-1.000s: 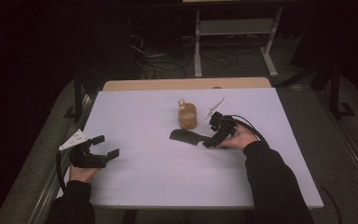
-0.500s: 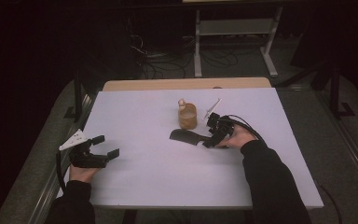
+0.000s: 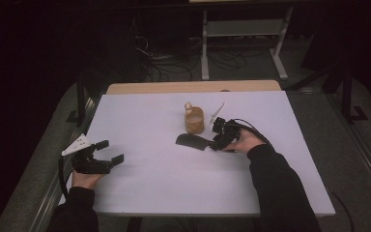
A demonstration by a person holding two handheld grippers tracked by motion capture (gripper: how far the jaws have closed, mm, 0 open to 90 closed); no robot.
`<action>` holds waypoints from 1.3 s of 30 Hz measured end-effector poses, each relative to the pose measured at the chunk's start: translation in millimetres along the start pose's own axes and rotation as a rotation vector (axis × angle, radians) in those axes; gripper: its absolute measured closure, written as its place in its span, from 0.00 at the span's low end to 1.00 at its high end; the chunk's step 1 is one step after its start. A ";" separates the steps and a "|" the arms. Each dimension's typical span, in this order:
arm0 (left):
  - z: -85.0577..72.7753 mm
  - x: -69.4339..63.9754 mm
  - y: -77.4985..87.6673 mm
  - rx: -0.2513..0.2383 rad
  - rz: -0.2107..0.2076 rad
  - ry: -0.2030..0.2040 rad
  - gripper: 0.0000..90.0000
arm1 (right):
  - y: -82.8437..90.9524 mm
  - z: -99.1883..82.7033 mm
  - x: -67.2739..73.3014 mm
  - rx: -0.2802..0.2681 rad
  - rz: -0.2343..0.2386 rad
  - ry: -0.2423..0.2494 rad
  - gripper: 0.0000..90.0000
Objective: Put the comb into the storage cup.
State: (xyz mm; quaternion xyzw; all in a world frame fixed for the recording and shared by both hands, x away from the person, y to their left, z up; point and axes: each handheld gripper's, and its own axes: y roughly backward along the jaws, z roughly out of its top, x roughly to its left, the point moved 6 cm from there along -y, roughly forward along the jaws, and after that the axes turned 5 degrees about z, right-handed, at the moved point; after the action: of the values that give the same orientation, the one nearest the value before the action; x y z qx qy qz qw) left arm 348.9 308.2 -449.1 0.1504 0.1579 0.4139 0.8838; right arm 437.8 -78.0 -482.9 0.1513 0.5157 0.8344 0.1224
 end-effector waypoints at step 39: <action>-0.3 -0.1 -0.3 0.002 0.000 0.001 0.00 | 8.4 -1.4 8.3 0.015 0.027 0.035 0.79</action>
State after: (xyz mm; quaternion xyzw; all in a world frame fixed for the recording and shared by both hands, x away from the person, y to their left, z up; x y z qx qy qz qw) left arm 348.9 308.0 -449.5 0.1511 0.1588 0.4136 0.8837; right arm 429.2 -79.9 -474.8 0.1447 0.5217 0.8347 0.1011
